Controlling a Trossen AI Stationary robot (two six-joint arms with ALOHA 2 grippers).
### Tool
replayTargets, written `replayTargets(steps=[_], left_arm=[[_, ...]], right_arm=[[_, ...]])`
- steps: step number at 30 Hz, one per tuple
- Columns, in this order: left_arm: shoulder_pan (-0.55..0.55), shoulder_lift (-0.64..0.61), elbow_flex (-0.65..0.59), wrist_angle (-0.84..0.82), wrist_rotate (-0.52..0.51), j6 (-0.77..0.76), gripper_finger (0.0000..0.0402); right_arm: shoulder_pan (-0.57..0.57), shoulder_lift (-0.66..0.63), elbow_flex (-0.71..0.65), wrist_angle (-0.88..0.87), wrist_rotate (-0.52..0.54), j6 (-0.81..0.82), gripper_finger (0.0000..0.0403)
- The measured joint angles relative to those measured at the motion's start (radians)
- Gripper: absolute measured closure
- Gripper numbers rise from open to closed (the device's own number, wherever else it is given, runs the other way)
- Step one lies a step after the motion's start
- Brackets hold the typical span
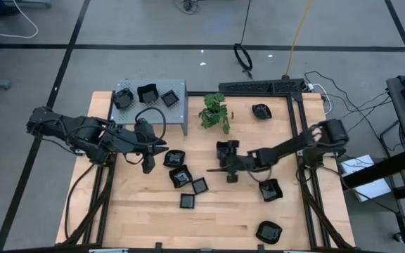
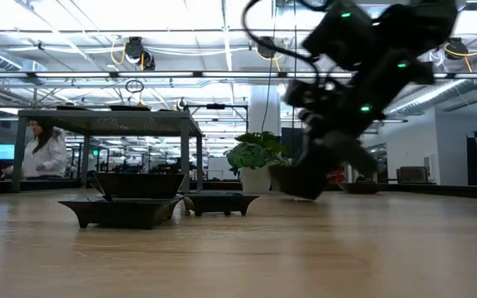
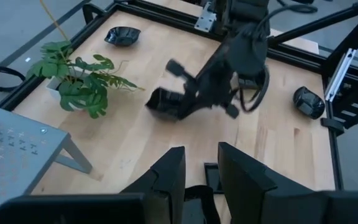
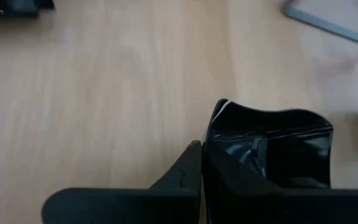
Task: Pick & Place Mini shaped plates
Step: Move the black distorted square plate to the center of the table
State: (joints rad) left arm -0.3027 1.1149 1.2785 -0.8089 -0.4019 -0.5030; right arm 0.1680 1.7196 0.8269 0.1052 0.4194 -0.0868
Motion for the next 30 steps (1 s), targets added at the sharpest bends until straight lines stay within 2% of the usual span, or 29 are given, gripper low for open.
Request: replayTargets(steps=[4, 10, 17, 22, 25, 30], left_arm=[[0.000, 0.000, 0.000, 0.000, 0.000, 0.000, 0.0305], [0.000, 0.000, 0.000, -0.001, 0.006, 0.000, 0.0305], [0.000, 0.000, 0.000, -0.002, 0.008, 0.000, 0.0305], [0.000, 0.000, 0.000, -0.002, 0.008, 0.001, 0.0305], [0.000, 0.000, 0.000, -0.002, 0.009, 0.001, 0.0305], [0.000, 0.000, 0.000, -0.002, 0.010, 0.001, 0.0305]], right_arm=[[-0.022, 0.105, 0.120, 0.004, -0.084, -0.045, 0.0403], [-0.027, 0.201, 0.249, 0.012, -0.086, -0.126, 0.0403], [-0.028, 0.228, 0.280, 0.103, -0.192, -0.136, 0.0403], [-0.027, 0.228, 0.281, 0.142, -0.189, -0.106, 0.0401], [-0.027, 0.228, 0.281, 0.171, -0.189, -0.089, 0.0384], [-0.026, 0.228, 0.281, 0.169, -0.235, -0.082, 0.0325]])
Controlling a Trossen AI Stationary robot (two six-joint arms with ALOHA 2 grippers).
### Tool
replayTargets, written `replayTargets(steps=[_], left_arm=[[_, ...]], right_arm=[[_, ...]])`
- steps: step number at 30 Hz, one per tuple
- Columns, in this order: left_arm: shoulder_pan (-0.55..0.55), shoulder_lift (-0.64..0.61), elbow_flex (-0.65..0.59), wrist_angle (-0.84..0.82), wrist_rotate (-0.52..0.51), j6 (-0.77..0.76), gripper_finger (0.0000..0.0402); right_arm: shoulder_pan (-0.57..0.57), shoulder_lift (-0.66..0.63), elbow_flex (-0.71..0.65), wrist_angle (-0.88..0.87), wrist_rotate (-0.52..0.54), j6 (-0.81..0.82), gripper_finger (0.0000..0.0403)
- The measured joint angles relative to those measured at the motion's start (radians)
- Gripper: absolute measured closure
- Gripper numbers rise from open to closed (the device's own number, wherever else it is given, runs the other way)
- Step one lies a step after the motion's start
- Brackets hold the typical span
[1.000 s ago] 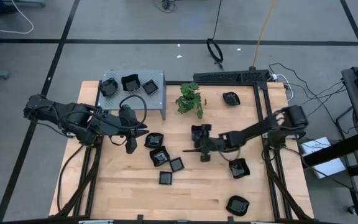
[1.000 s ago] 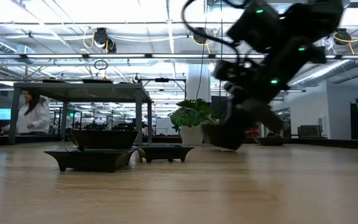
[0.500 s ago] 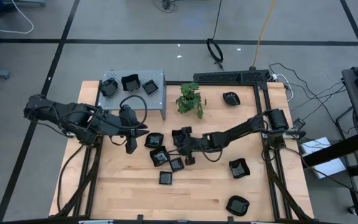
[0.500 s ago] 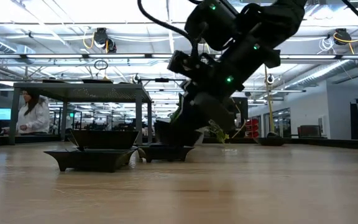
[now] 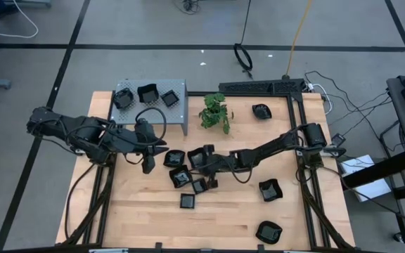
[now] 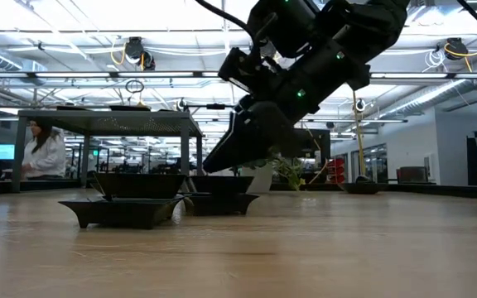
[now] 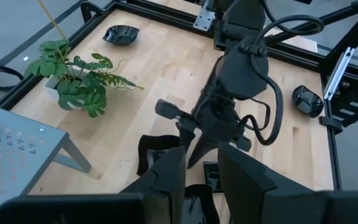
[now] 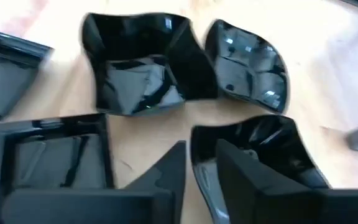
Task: Pick & Place Mini shaped plates
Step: Move the black distorted square plate to the center of the table, then stack the black square plate on top of the black square plate on the shelf
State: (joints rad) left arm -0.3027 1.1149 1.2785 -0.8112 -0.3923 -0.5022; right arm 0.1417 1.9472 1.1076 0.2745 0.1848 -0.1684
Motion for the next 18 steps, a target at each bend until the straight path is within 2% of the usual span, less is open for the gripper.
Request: replayTargets(steps=[4, 8, 14, 18], left_arm=[[0.000, 0.000, 0.000, 0.000, 0.003, 0.000, 0.0305], [0.000, 0.000, 0.000, -0.002, 0.034, 0.000, 0.0305], [0.000, 0.000, 0.000, -0.004, 0.079, -0.003, 0.0305], [0.000, 0.000, 0.000, -0.021, 0.080, -0.031, 0.0305]], right_arm=[[0.007, -0.024, -0.002, -0.022, -0.005, -0.002, 0.0280], [0.027, -0.113, -0.002, -0.079, -0.004, -0.002, 0.0256], [0.055, -0.313, -0.026, -0.215, -0.004, 0.028, 0.0258], [0.064, -0.478, -0.109, -0.261, 0.015, 0.084, 0.0265]])
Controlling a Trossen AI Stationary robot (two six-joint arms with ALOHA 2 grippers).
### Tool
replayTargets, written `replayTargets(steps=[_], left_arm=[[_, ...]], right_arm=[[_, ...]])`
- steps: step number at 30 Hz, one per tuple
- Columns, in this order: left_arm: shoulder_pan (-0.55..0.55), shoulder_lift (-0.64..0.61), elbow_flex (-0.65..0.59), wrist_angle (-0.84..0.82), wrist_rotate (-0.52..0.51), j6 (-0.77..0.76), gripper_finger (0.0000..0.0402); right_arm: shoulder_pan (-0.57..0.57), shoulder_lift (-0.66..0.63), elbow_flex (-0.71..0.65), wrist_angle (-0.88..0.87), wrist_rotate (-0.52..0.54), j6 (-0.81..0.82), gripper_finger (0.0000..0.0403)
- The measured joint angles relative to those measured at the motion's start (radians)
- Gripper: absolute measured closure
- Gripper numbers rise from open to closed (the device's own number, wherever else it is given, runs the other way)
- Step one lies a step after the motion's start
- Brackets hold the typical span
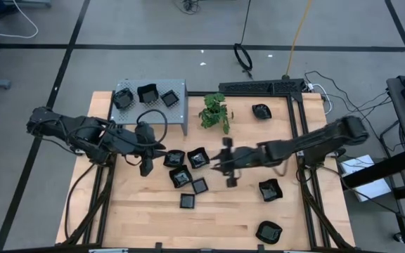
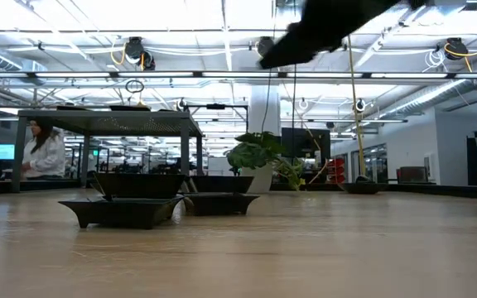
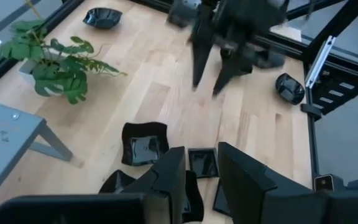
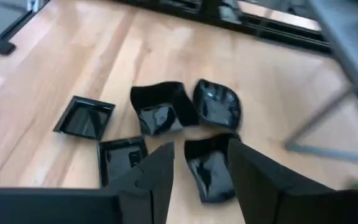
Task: Pick & Place Mini shaped plates
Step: Stack the black square plate on top of the black square plate on the shelf
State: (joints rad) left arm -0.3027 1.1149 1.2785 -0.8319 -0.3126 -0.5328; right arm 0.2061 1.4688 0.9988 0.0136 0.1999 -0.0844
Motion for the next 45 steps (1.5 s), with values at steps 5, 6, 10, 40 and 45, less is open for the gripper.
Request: replayTargets(steps=[5, 6, 10, 40, 45], left_arm=[[0.000, 0.000, 0.000, -0.019, -0.001, -0.020, 0.0305], [0.000, 0.000, 0.000, -0.019, -0.001, -0.021, 0.0305], [0.000, 0.000, 0.000, -0.019, -0.003, -0.022, 0.0305], [-0.073, 0.320, 0.000, -0.070, 0.156, 0.337, 0.0305], [-0.096, 0.390, 0.000, -0.069, 0.158, 0.334, 0.0304]], right_arm=[[0.007, -0.236, -0.191, 0.042, 0.090, 0.076, 0.0262], [0.007, -0.283, -0.235, 0.059, 0.107, 0.089, 0.0261], [0.005, -0.452, -0.411, 0.170, 0.117, 0.141, 0.0257], [0.005, -0.817, -0.841, 0.502, 0.114, 0.204, 0.0251], [0.005, -0.817, -0.841, 0.500, 0.113, 0.204, 0.0252]])
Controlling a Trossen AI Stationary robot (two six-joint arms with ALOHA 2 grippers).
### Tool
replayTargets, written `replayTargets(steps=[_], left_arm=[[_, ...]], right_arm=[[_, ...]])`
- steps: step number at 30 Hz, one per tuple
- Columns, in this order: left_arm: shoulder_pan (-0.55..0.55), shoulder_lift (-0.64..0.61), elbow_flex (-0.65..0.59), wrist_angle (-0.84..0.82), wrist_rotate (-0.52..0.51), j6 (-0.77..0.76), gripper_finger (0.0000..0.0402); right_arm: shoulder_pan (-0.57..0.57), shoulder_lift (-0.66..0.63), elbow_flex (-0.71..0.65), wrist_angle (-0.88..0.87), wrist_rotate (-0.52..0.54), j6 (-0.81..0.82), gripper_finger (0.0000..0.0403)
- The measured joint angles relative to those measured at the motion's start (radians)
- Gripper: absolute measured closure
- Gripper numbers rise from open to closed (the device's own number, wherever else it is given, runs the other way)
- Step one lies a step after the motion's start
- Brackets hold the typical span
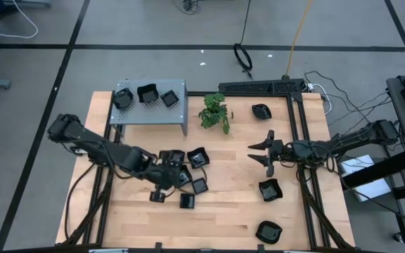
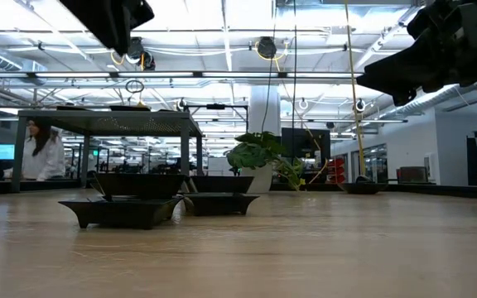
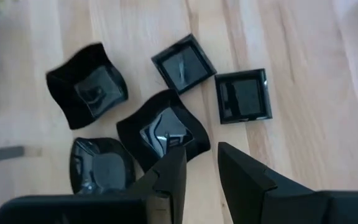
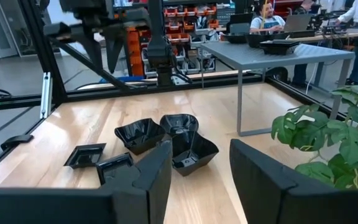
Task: Pick & Place Mini shaped plates
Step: Stack the black square plate on top of the black square plate on the shelf
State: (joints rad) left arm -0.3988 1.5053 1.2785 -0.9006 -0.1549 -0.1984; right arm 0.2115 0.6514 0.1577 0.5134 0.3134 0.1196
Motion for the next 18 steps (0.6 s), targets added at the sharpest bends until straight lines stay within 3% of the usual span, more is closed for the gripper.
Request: replayTargets(steps=[6, 18], left_arm=[[-0.006, 0.053, 0.000, 0.018, -0.001, -0.086, 0.0301], [0.020, 0.139, 0.000, 0.104, -0.010, -0.311, 0.0248]], right_arm=[[0.000, 0.000, 0.000, -0.001, 0.000, 0.000, 0.0252], [0.000, 0.000, 0.000, -0.010, -0.002, 0.000, 0.0253]])
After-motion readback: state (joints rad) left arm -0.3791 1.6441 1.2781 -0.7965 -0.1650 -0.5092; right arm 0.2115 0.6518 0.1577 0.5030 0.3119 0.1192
